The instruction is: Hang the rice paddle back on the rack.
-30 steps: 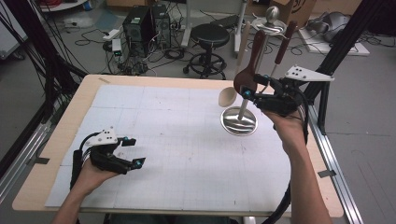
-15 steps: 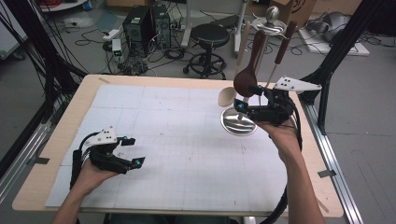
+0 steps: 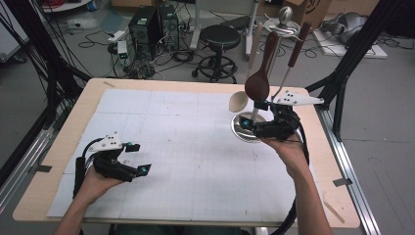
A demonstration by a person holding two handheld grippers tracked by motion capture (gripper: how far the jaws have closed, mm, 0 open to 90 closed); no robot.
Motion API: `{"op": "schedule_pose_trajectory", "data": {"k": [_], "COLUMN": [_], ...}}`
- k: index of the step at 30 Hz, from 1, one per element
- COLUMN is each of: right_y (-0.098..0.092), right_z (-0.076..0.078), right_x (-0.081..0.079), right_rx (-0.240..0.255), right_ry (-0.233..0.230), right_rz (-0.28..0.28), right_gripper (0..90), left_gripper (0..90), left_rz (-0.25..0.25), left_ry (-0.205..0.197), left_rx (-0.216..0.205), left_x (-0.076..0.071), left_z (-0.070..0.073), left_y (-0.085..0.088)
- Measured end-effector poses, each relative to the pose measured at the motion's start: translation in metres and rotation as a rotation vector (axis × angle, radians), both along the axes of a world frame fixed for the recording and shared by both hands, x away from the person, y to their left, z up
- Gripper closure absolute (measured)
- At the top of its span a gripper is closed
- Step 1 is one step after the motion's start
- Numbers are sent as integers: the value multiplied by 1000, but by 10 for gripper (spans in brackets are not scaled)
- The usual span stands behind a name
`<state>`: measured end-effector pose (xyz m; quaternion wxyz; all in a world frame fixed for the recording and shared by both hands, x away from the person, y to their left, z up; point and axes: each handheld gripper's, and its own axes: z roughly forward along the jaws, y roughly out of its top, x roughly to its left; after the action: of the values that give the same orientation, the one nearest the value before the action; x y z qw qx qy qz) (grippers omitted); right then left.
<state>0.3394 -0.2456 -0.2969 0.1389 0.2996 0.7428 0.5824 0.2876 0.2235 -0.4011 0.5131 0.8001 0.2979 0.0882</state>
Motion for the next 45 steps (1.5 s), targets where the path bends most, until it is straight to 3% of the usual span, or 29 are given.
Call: {"op": "schedule_pose_trajectory", "data": {"k": [10, 12, 15, 24, 45], "right_y": [7, 9, 11, 14, 8], "right_z": [-20, -25, -33, -53, -81], "right_x": [-3, -3, -3, -9, -27], "right_rx": [-12, -34, -51, -54, -68], "right_ry": [26, 34, 47, 75, 108], "right_rz": [8, 7, -2, 3, -7], "right_gripper": [94, 91, 14, 13, 13], "left_gripper": [84, 82, 77, 71, 70], "left_rz": [16, 14, 16, 26, 41], "left_ry": [3, 7, 10, 9, 13], "left_rx": [-4, -5, 4, -1, 7], "left_x": [1, 1, 1, 2, 3], "left_z": [0, 0, -1, -2, -5], "left_y": [2, 2, 2, 4, 7]}}
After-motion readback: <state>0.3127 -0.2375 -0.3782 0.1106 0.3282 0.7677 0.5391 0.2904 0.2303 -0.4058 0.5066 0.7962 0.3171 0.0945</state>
